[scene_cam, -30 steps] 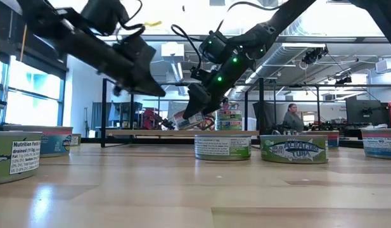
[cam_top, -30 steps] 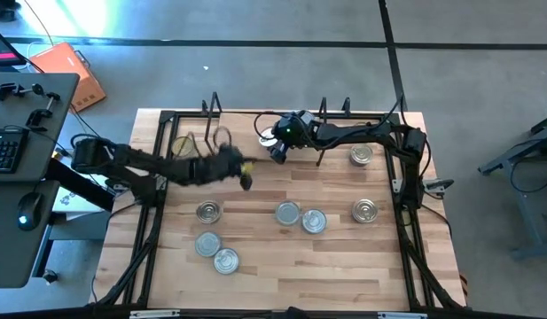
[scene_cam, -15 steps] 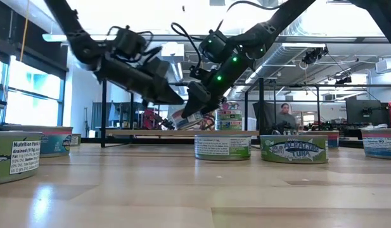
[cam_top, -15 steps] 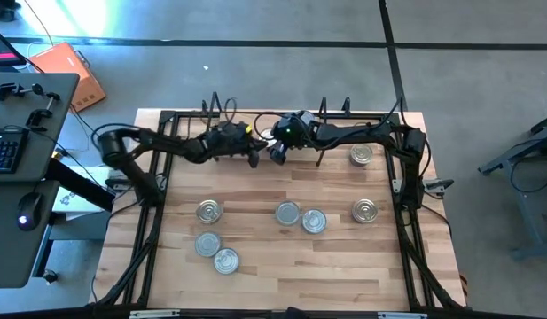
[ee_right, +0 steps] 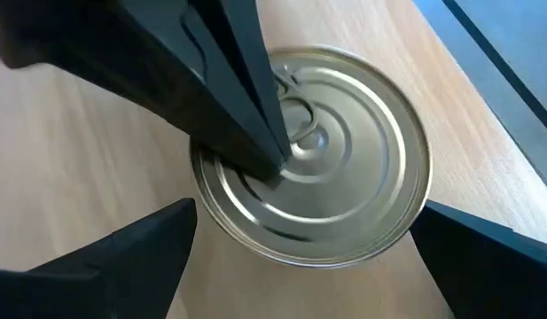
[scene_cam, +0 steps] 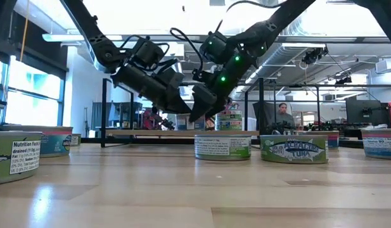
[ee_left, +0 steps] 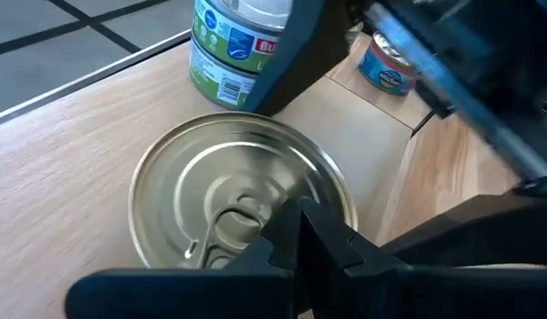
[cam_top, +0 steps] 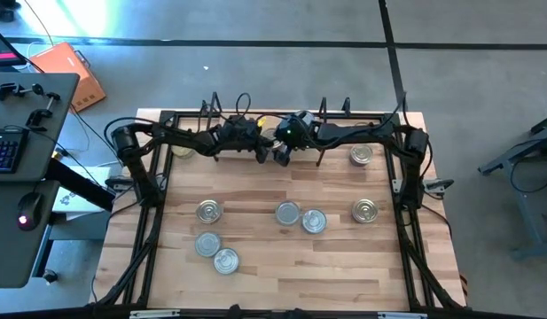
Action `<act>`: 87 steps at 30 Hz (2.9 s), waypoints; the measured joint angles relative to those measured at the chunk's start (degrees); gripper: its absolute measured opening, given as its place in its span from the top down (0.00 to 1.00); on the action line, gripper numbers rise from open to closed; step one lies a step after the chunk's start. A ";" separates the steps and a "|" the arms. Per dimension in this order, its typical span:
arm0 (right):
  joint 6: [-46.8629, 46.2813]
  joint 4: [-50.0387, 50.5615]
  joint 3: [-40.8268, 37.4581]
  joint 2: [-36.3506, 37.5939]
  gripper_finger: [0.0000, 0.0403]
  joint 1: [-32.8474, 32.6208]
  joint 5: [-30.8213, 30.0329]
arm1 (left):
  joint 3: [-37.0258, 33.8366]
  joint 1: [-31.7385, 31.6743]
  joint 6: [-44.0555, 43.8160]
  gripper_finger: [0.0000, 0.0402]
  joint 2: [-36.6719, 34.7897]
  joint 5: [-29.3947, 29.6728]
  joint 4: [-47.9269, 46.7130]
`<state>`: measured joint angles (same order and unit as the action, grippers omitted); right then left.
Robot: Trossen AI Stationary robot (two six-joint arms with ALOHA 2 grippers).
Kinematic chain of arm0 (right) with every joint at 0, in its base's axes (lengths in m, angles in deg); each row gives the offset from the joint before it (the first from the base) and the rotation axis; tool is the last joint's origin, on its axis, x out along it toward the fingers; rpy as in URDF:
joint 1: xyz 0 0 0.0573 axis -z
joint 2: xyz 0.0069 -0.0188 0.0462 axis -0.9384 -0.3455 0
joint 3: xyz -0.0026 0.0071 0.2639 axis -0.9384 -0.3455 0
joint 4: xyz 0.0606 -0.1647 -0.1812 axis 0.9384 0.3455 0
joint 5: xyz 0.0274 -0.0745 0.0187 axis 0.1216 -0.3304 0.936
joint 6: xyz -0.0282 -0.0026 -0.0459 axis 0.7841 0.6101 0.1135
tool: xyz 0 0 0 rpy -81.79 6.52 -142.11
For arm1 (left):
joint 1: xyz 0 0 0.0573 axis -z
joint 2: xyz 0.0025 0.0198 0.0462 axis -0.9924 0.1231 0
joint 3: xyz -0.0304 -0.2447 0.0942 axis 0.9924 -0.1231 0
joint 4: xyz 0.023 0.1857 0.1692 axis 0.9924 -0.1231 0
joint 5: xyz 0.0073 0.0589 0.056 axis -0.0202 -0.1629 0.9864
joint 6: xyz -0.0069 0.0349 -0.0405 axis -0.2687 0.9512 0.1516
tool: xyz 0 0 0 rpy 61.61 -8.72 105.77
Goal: Stack canned seafood by type on shelf
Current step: Put the blue-pink tuna can on the shelf
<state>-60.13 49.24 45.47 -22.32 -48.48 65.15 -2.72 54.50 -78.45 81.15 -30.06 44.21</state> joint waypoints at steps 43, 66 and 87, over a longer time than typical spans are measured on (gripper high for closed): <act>-2.01 -7.04 0.13 -1.09 0.99 4.20 4.51 | 2.00 24.06 3.54 1.00 -30.34 28.39 -38.24; -3.58 -11.63 -0.02 -1.20 1.00 6.47 4.13 | 2.01 33.82 0.26 1.00 -29.64 38.52 -37.94; 4.37 -29.10 -14.25 5.94 1.00 -18.49 1.96 | 2.03 55.93 -17.48 1.00 -29.64 53.18 -53.01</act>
<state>-55.76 20.13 31.23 -16.38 -66.97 67.12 -0.69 110.43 -95.92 51.51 23.12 -8.80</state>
